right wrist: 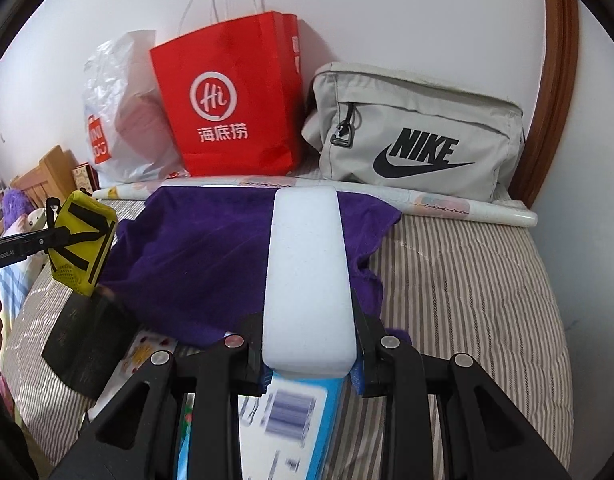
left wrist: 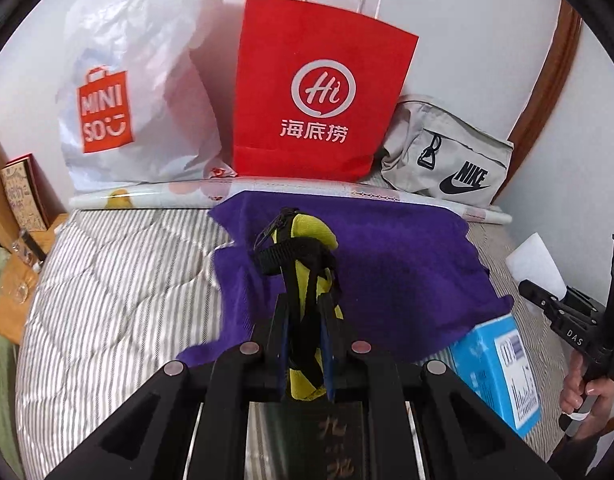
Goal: Organize soft objects
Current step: 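Carry the yellow pouch and white block over the purple towel with both tools, then lower both items onto the purple towel, open both tools and withdraw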
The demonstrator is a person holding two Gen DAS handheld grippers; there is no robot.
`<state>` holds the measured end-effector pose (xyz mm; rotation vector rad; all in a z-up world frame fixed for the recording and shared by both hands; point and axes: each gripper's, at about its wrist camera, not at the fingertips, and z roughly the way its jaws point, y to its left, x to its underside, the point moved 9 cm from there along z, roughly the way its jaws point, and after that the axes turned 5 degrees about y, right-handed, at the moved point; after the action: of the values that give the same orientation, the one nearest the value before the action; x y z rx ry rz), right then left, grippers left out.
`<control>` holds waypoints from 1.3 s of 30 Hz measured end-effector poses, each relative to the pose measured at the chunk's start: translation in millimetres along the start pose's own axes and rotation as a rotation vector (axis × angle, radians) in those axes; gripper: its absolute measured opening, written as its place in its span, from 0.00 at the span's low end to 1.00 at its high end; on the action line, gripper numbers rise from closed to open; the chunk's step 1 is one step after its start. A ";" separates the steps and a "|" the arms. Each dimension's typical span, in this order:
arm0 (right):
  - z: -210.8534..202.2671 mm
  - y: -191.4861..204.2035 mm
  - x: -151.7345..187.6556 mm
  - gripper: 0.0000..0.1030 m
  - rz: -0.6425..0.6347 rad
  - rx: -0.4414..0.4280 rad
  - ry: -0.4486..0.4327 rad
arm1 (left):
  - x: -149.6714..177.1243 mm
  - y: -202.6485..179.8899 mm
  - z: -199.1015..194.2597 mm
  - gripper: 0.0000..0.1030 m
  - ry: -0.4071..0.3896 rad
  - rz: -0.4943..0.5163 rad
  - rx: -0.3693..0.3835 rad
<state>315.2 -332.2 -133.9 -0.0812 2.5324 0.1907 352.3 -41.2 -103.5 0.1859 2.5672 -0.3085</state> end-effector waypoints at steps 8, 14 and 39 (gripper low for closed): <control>28.9 -8.7 -11.5 0.29 0.000 0.007 0.029 | -25.5 -9.0 27.9 0.13 0.026 0.019 0.042; 51.2 -13.0 -18.6 0.29 -0.002 0.006 0.062 | -43.0 -16.5 49.0 0.13 0.043 0.029 0.063; 102.5 -7.6 -25.0 0.33 -0.044 -0.015 0.161 | -45.6 5.0 116.6 0.19 0.218 -0.043 0.057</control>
<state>393.9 -323.5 -204.1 -0.1635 2.6868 0.1922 450.2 -69.4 -176.5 0.1955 2.7824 -0.3979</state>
